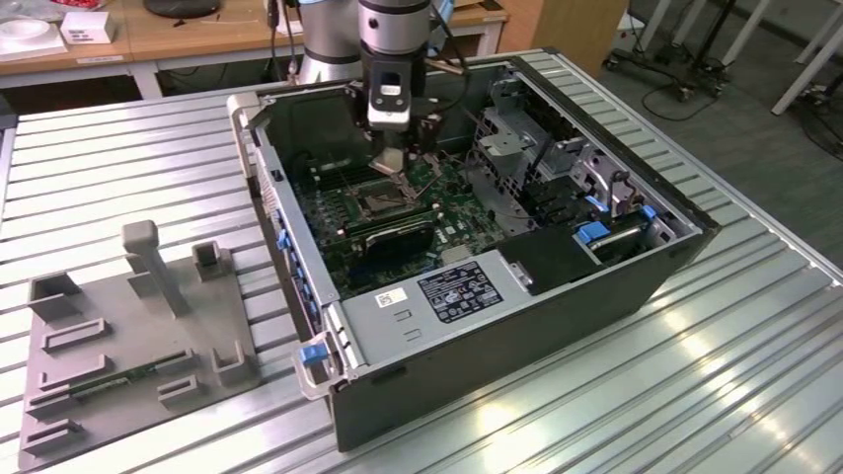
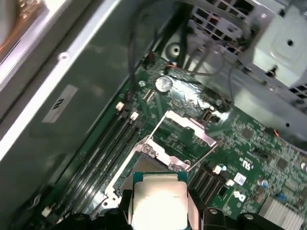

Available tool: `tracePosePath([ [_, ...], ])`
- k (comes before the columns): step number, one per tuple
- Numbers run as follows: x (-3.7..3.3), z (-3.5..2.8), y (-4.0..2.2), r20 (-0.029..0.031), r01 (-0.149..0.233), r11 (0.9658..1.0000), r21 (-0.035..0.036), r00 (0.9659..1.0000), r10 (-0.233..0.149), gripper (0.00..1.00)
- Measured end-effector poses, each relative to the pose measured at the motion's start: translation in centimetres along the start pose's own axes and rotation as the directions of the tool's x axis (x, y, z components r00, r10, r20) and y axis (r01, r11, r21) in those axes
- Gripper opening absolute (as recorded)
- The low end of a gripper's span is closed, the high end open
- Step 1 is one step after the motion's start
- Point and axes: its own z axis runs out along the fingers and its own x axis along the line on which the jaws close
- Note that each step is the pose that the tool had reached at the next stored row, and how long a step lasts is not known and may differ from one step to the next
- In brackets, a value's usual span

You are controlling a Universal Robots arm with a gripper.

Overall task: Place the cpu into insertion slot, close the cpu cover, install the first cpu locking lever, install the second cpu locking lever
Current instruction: 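Place the cpu into insertion slot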

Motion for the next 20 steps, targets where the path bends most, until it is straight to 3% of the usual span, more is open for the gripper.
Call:
tracePosePath([
  [4, 0.00, 0.09, -0.01, 0.0057, -0.063, 0.9980, 0.0015, 0.9980, 0.063, 0.54],
  [10, 0.00, 0.09, -0.01, 0.0059, -0.065, 0.9979, 0.0014, 0.9979, 0.065, 0.54],
  [12, 0.01, 0.13, -0.01, 0.0076, -0.084, 0.9965, 0.0015, 0.9965, 0.084, 0.54],
  [16, 0.01, 0.21, -0.02, 0.0144, -0.156, 0.9878, 0.0027, 0.9877, 0.156, 0.54],
  [20, 0.01, 0.30, -0.03, 0.0211, -0.226, 0.9741, 0.0032, 0.9739, 0.226, 0.54],
])
